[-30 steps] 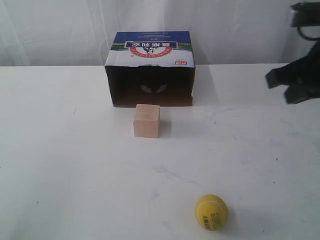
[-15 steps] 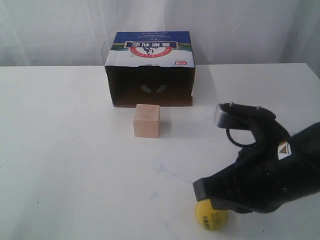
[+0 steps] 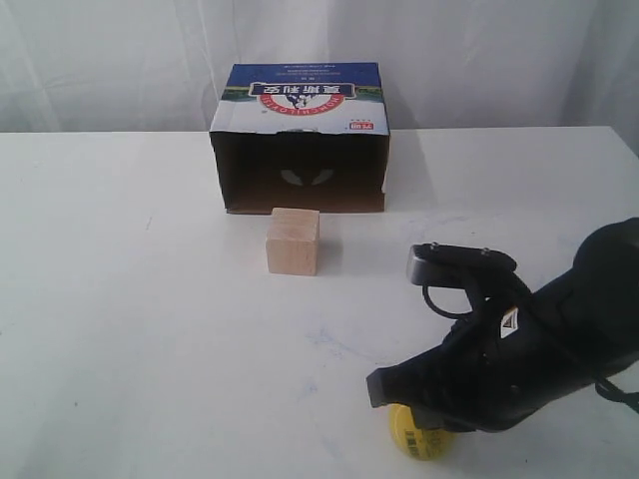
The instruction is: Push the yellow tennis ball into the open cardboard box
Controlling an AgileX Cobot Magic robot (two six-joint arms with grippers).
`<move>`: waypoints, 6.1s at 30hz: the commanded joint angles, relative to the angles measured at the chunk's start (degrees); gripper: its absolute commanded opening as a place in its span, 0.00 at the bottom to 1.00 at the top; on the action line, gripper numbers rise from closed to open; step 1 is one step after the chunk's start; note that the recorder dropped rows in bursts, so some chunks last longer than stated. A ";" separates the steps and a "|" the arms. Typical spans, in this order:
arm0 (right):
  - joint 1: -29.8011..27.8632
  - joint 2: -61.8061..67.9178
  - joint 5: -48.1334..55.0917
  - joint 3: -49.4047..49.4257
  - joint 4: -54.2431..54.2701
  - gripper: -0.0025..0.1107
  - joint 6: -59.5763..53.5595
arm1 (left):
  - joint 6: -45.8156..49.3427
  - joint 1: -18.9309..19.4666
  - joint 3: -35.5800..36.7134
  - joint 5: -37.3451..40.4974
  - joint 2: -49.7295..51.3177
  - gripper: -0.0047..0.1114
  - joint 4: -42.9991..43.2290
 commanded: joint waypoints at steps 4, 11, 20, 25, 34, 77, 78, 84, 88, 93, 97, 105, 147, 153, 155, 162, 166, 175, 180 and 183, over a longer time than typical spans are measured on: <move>0.29 0.82 0.70 0.26 -0.10 0.02 -0.61 | 0.06 -0.29 0.11 -0.01 -0.29 0.04 -0.61; 0.29 0.82 -3.28 0.26 -0.74 0.02 -0.61 | 0.06 -0.29 0.11 -0.01 -0.29 0.04 -0.61; 0.29 0.28 4.28 0.26 -0.60 0.02 -0.12 | 0.06 -0.29 0.11 -0.01 -0.29 0.04 -0.61; 0.41 -2.62 6.21 0.26 -0.60 0.02 -0.79 | 0.06 -0.29 0.11 -0.01 -0.29 0.04 -0.61; 0.41 1.75 3.06 0.26 -1.42 0.02 -0.59 | 0.06 -0.29 0.11 -0.01 -0.29 0.04 -0.61; 0.31 6.23 -15.64 -6.48 -8.35 0.02 -0.59 | 0.06 -0.29 0.11 -0.01 -0.29 0.04 -0.61; 0.31 6.00 -15.43 -7.03 -8.61 0.02 -0.59 | 0.06 -0.29 0.11 -0.01 -0.29 0.04 -0.61; 0.31 3.89 -4.05 -7.72 -8.73 0.02 2.19 | 0.06 -0.29 0.11 -0.01 -0.29 0.04 -0.61; 1.78 1.30 2.08 -7.61 -8.61 0.02 3.27 | 0.06 -0.29 0.11 -0.01 -0.29 0.04 -0.61; 2.55 1.95 -1.12 -5.75 -8.80 0.02 4.38 | 0.06 -0.29 0.11 -0.01 -0.29 0.04 -0.61; 2.55 3.92 -8.53 -5.13 -8.95 0.02 4.38 | 0.06 -0.29 0.11 -0.01 -0.29 0.04 -0.61; 2.55 11.33 -16.02 -5.13 -8.95 0.02 4.38 | 0.06 -0.29 0.11 -0.01 -0.29 0.04 -0.61; -1.57 11.32 -29.95 -6.95 -8.96 0.02 2.24 | 0.06 -0.29 0.11 -0.01 -0.29 0.04 -0.61; -1.57 8.94 -22.30 -7.08 -9.28 0.02 3.03 | 0.06 -0.29 0.11 -0.01 -0.29 0.04 -0.61; -2.42 9.78 -24.08 -7.08 -10.54 0.02 2.93 | 0.06 -0.29 0.11 -0.01 -0.29 0.04 -0.61; -10.23 11.70 -24.87 -7.08 -12.83 0.02 0.39 | 0.06 -0.29 0.11 -0.01 -0.29 0.04 -0.61; -10.59 13.52 -31.76 -7.08 -12.83 0.02 -2.34 | 0.06 -0.29 0.11 -0.01 -0.29 0.04 -0.61; -13.76 28.78 -38.44 -16.34 -12.72 0.02 -2.73 | 0.06 -0.29 0.11 -0.01 -0.29 0.04 -0.61; -13.76 29.05 -38.84 -17.40 -12.72 0.02 -3.41 | 0.06 -0.29 0.11 -0.01 -0.29 0.04 -0.61; -13.76 29.05 -39.13 -17.40 -12.72 0.02 -3.41 | 0.06 -0.29 0.11 -0.01 -0.29 0.04 -0.61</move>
